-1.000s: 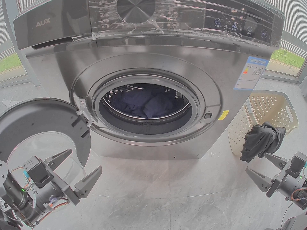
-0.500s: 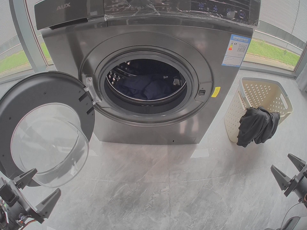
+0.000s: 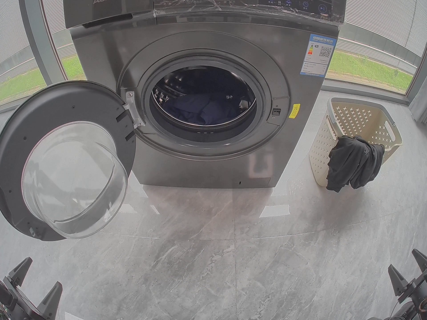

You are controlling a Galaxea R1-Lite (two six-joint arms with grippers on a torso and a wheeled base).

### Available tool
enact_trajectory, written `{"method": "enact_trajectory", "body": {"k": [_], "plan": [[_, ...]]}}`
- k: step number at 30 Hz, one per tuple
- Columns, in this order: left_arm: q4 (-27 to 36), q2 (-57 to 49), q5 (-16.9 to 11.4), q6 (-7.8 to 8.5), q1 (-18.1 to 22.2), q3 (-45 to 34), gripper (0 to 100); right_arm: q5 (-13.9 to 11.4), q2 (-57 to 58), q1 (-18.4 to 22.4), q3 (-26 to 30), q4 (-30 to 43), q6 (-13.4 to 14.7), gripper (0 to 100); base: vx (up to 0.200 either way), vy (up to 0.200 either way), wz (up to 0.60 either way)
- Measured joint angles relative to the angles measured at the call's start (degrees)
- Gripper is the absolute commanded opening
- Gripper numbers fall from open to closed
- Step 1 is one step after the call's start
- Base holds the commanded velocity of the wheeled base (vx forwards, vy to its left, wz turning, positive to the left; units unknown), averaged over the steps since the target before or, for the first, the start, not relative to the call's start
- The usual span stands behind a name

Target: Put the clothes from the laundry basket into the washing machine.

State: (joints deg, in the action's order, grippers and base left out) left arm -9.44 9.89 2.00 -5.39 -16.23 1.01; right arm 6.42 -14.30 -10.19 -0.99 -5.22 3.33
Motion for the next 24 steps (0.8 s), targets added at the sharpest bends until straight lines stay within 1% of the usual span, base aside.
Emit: {"method": "enact_trajectory", "body": {"k": [2, 4, 6, 8, 9, 12, 14, 15, 16, 18, 20, 24], "plan": [[1.18, -1.38, 0.40, 0.22, 1.77, 0.00, 100, 0.35, 3.39, 0.61, 0.00, 2.43, 0.00, 100, 0.000, 0.000, 0.00], [2.27, -2.36, 0.78, 0.74, 4.22, 0.00, 100, 1.18, 5.60, 1.22, 0.00, 2.71, -0.11, 100, 0.000, 0.000, 0.00], [3.64, -3.28, 0.87, 1.38, 7.46, 0.00, 100, 1.89, 7.03, 2.06, 0.00, 2.65, -0.44, 100, 0.000, 0.000, 0.00], [5.83, -4.66, 0.62, 2.16, 10.93, 0.00, 100, 1.84, 8.24, 3.89, 0.00, 2.54, -1.06, 100, 0.000, 0.000, 0.00], [6.60, -5.27, 0.43, 2.39, 12.20, 0.00, 100, 1.34, 8.74, 4.83, 0.00, 2.55, -1.22, 100, 0.000, 0.000, 0.00], [8.33, -6.95, -0.41, 3.21, 14.80, 0.00, 100, -2.38, 10.56, 7.39, 0.00, 3.28, -0.95, 100, 0.000, 0.000, 0.00], [9.03, -7.69, -0.83, 4.52, 15.43, 0.00, 100, -4.00, 11.54, 8.51, -0.02, 4.21, -1.08, 100, 0.000, 0.000, 0.00], [9.19, -8.00, -0.96, 5.01, 15.63, 0.00, 100, -4.53, 11.91, 8.96, 0.00, 4.62, -1.63, 100, 0.000, 0.000, 0.00], [9.33, -8.22, -1.02, 4.99, 15.81, 0.00, 100, -4.86, 12.24, 9.26, 0.00, 4.86, -2.27, 100, 0.000, 0.000, 0.00], [9.44, -8.59, -1.07, 4.30, 15.93, 0.00, 100, -5.25, 12.73, 9.75, -0.02, 5.22, -2.93, 100, 0.000, 0.000, 0.00], [9.41, -8.81, -0.80, 3.36, 16.07, 0.00, 100, -5.41, 13.01, 9.95, 0.00, 5.22, -3.06, 100, 0.000, -0.200, 0.00], [9.39, -9.07, -0.63, 3.15, 16.18, 0.00, 100, -6.31, 13.36, 10.09, -0.02, 5.17, -3.23, 100, 0.000, -0.200, 0.00]]}}
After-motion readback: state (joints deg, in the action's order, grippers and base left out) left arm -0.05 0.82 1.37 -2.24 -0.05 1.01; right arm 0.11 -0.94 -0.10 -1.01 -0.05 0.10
